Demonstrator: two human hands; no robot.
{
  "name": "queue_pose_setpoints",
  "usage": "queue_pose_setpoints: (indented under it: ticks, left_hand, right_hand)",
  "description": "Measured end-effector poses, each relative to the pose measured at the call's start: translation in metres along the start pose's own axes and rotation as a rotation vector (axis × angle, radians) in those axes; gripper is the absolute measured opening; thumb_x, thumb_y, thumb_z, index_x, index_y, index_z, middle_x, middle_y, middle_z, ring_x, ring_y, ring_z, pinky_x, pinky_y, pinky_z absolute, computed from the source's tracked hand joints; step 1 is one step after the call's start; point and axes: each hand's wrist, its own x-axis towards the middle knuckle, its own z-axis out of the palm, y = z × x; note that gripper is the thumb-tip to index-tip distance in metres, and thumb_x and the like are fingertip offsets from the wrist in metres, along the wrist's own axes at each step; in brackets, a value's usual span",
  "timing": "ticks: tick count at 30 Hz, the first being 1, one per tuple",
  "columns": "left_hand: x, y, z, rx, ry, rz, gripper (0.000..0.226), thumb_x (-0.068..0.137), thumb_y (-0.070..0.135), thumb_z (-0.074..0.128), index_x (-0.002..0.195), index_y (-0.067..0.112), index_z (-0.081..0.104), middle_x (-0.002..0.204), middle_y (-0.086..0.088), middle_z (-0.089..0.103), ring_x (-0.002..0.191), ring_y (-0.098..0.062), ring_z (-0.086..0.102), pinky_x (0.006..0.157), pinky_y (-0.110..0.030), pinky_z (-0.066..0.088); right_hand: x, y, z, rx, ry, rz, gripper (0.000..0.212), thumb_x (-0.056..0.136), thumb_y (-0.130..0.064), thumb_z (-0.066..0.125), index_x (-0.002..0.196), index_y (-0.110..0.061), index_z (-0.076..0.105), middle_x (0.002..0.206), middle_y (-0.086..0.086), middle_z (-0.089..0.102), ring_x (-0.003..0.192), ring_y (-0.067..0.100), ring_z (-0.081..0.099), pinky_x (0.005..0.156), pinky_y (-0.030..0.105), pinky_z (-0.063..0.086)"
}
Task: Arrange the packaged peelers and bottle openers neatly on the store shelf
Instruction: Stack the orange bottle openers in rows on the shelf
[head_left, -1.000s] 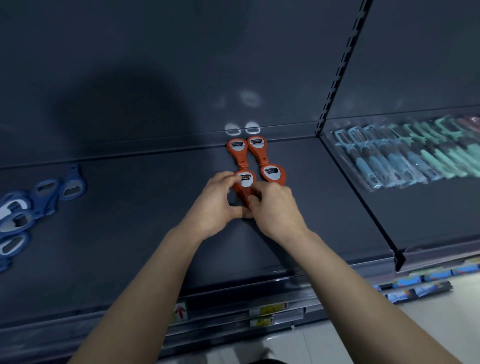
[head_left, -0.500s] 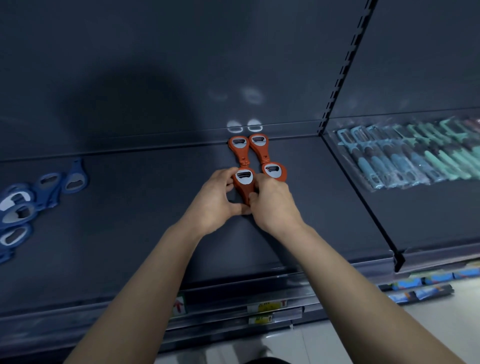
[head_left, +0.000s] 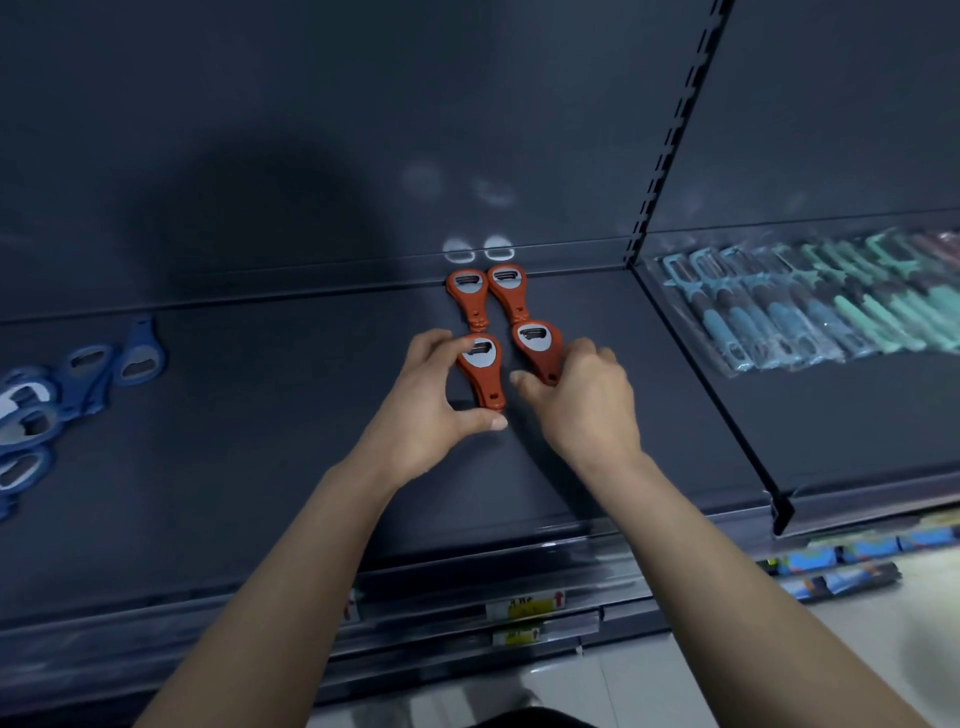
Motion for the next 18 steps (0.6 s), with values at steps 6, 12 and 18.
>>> queue_pose_setpoints:
  ticks: [6,12,18]
  left_hand:
    - [-0.006,0.01,0.001,0.044,0.025,0.036,0.073,0.073,0.029,0.077,0.136,0.026,0.041,0.129,0.019,0.025,0.116,0.003,0.029,0.103,-0.018,0.027]
    - [-0.004,0.014,0.003,0.121,0.057,0.077,0.062,0.078,0.033,0.072,0.133,0.024,0.044,0.122,0.022,0.029,0.122,0.003,0.03,0.096,-0.01,0.02]
    - [0.0,0.017,0.004,0.168,0.094,0.09,0.049,0.084,0.025,0.067,0.13,0.023,0.048,0.129,0.014,0.039,0.123,-0.002,0.034,0.093,-0.01,0.02]
  right_hand:
    - [0.003,0.004,0.007,-0.134,0.012,-0.021,0.034,0.091,-0.031,0.057,0.104,0.0,0.056,0.11,0.017,0.057,0.106,0.032,0.05,0.074,0.032,0.039]
    - [0.006,0.008,0.006,-0.181,0.034,-0.018,0.024,0.093,-0.019,0.051,0.107,0.0,0.057,0.111,0.017,0.055,0.107,0.032,0.049,0.076,0.032,0.04]
    - [0.008,0.013,0.003,-0.206,0.027,-0.008,0.02,0.093,-0.014,0.05,0.103,0.001,0.059,0.11,0.018,0.056,0.105,0.033,0.05,0.076,0.032,0.039]
